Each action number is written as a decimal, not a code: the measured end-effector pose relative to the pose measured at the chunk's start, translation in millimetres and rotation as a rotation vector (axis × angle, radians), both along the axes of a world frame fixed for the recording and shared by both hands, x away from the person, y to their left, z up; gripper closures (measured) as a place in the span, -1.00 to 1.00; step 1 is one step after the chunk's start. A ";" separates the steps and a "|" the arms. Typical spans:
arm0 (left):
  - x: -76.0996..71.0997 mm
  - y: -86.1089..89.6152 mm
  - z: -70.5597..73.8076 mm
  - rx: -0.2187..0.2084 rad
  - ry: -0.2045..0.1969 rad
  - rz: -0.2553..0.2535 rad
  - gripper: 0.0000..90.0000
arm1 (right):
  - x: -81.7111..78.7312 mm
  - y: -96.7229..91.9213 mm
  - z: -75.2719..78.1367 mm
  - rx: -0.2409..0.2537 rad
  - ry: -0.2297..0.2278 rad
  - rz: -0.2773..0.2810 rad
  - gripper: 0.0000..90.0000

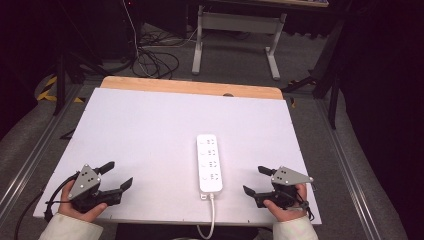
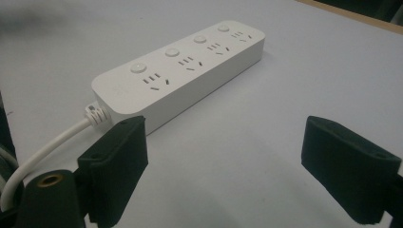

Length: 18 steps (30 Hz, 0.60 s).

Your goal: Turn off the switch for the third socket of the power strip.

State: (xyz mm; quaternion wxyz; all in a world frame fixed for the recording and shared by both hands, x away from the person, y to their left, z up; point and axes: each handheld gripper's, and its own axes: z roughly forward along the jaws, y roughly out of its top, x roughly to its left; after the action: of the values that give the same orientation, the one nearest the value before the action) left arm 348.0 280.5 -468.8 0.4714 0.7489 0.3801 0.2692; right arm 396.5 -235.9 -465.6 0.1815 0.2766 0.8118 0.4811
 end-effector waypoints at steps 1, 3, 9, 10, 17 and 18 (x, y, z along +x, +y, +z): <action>0.0 -0.3 -0.2 0.003 0.008 -0.002 -0.53 | 0.0 -0.2 0.0 0.000 -0.001 -0.001 -0.65; 0.4 -0.5 -0.5 0.017 0.018 -0.003 -0.53 | 0.0 -0.5 0.1 0.001 -0.002 0.000 -0.64; -0.7 -0.5 0.5 0.032 0.003 0.001 -0.53 | -0.1 -0.2 0.7 0.000 -0.004 -0.003 -0.64; -0.7 -0.5 0.5 0.032 0.003 0.001 -0.53 | -0.1 -0.2 1.0 0.000 -0.004 -0.003 -0.63; -1.3 -0.6 0.9 0.025 0.002 0.004 -0.54 | -0.3 -0.1 1.8 -0.002 -0.007 -0.004 -0.63; -1.3 -0.6 0.9 0.025 0.002 0.004 -0.54 | -0.3 -0.1 1.8 -0.002 -0.007 -0.004 -0.63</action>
State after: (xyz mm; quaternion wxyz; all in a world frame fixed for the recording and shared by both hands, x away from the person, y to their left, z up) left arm 346.7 279.9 -467.9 0.4610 0.7542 0.3787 0.2741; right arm 396.3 -236.0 -463.8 0.1855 0.2767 0.8110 0.4810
